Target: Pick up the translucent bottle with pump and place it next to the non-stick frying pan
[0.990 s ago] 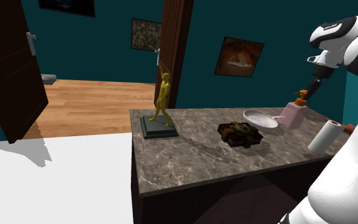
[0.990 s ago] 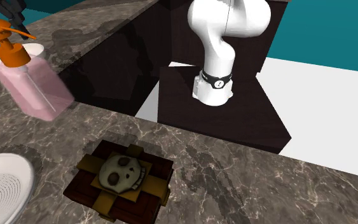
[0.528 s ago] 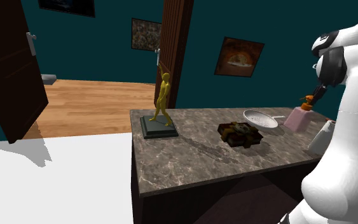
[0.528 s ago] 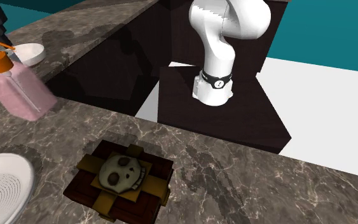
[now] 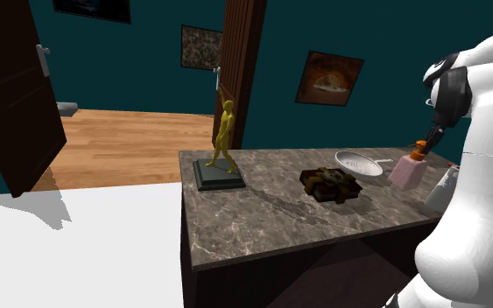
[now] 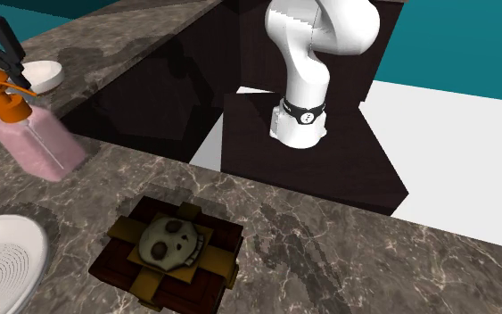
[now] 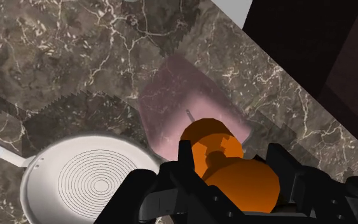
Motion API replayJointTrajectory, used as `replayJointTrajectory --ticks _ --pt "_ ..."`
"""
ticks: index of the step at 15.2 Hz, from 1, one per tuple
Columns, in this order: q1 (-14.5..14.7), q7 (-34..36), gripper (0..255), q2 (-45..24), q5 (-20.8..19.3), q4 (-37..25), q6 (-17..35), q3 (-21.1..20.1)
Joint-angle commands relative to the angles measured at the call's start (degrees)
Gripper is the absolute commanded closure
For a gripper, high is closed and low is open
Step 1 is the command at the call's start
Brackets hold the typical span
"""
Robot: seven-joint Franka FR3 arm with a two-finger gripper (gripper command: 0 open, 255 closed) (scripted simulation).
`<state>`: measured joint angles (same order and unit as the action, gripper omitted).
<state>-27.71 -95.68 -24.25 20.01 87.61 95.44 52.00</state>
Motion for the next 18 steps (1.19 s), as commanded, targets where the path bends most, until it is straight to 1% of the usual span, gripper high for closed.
replayJointTrajectory --ticks 1,10,18 --pt "0.27 -0.26 255 0.0 0.09 1.62 1.57 -0.04" --pt "0.47 -1.54 255 -1.67 1.72 6.97 7.86 -0.97" --pt "0.47 -1.54 255 -1.67 1.72 6.97 7.86 -0.97"
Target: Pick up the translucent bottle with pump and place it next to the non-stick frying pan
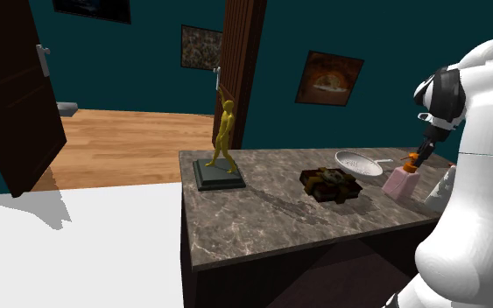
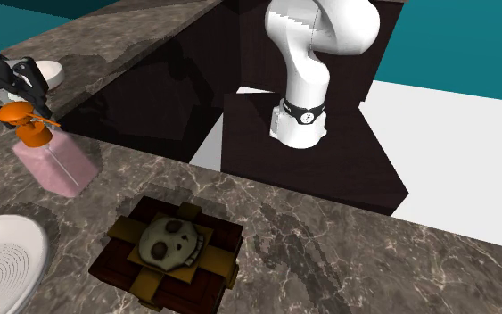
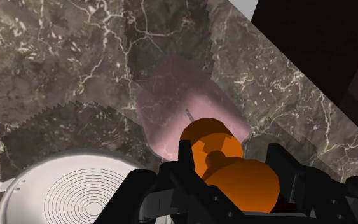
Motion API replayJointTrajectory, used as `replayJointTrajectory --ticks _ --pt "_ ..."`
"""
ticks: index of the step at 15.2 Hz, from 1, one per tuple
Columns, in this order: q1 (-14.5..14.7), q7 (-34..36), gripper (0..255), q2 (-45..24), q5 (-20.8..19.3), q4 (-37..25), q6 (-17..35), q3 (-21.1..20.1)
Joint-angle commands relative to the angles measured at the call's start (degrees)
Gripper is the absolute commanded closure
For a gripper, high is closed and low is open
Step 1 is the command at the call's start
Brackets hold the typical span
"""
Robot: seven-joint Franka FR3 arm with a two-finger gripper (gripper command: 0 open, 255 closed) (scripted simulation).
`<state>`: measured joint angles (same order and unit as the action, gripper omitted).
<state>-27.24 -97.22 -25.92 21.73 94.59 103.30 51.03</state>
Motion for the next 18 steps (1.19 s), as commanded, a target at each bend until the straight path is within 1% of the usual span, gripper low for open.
replayJointTrajectory --ticks 1,6,10,18 --pt "0.0 0.0 0 0.0 0.0 0.0 0.0 0.0" --pt "0.0 0.0 0 0.0 0.0 0.0 0.0 0.0" --pt "-1.41 0.85 0 0.38 -0.86 -7.07 -7.0 0.5" --pt "-1.41 0.85 0 0.38 -0.86 -7.07 -7.0 0.5"
